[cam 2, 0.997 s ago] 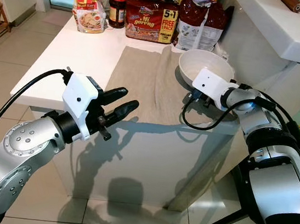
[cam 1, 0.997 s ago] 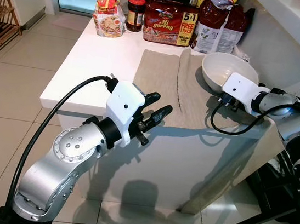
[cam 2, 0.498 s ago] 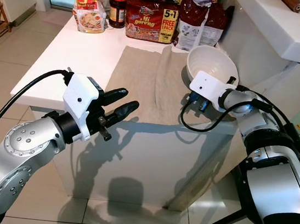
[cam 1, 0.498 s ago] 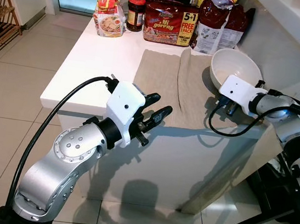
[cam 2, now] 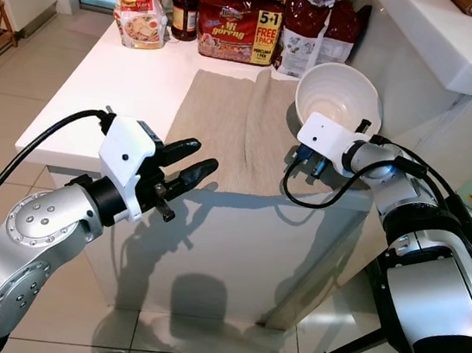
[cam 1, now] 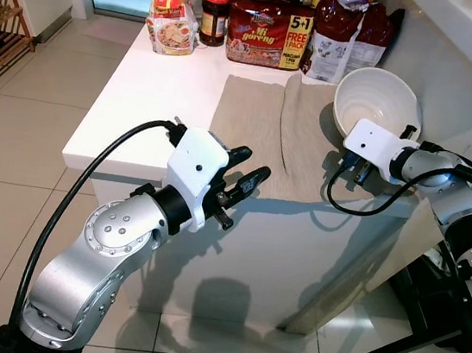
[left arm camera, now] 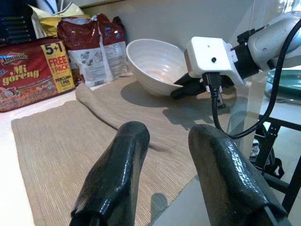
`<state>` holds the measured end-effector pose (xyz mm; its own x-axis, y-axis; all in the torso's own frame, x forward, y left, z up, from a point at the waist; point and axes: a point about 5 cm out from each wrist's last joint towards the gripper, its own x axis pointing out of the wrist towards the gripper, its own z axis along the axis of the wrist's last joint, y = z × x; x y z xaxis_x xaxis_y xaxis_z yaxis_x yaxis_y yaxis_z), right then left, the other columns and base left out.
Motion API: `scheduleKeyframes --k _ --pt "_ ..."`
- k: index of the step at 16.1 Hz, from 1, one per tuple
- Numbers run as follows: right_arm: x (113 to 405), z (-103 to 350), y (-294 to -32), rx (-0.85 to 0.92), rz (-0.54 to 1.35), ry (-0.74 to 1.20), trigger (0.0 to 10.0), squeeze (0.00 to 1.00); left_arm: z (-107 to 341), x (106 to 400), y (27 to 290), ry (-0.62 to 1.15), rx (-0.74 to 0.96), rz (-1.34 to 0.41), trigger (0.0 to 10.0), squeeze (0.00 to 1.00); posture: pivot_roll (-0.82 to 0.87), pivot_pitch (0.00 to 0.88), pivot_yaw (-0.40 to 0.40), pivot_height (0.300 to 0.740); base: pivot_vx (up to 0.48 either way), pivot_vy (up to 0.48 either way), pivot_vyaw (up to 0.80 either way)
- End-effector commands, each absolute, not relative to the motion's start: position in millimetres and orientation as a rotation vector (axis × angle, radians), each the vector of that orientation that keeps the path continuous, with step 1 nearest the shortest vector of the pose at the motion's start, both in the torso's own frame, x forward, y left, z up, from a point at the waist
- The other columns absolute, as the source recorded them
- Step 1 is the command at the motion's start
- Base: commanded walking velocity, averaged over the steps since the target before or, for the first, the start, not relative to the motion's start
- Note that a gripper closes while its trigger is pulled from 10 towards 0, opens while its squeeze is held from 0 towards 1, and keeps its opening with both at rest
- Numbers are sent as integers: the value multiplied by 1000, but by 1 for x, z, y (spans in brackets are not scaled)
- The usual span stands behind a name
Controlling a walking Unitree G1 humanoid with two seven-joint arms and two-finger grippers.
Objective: Setting the table
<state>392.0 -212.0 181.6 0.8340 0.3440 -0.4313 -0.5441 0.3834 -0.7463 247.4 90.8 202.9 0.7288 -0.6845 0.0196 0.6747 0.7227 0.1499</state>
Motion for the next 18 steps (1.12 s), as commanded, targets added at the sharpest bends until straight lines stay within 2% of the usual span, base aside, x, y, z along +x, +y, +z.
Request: scheduleKeyframes --k 1,8,9,10,14,18 --pt "393 187 -216 -1028 547 202 0 0 206 248 90 -85 146 -756 10000 0 109 0 -58 740 0 0 0" --pt "393 187 -216 -1031 542 193 0 0 206 249 90 -88 149 -749 10000 0 109 0 -58 740 0 0 0" --pt "376 190 -191 -1004 584 -58 10000 0 205 256 97 -88 141 -646 10000 0 68 17 -32 740 0 0 0" --pt "326 209 -165 -915 607 -418 10000 0 203 266 109 -83 131 -493 10000 0 70 17 -33 740 0 0 0" --pt "335 215 -168 -928 593 -430 10000 0 204 266 113 -86 136 -477 10000 0 80 14 -44 740 0 0 0" --pt "308 223 -156 -843 587 -481 10000 0 201 262 115 -86 129 -456 10000 0 84 13 -58 740 0 0 0"
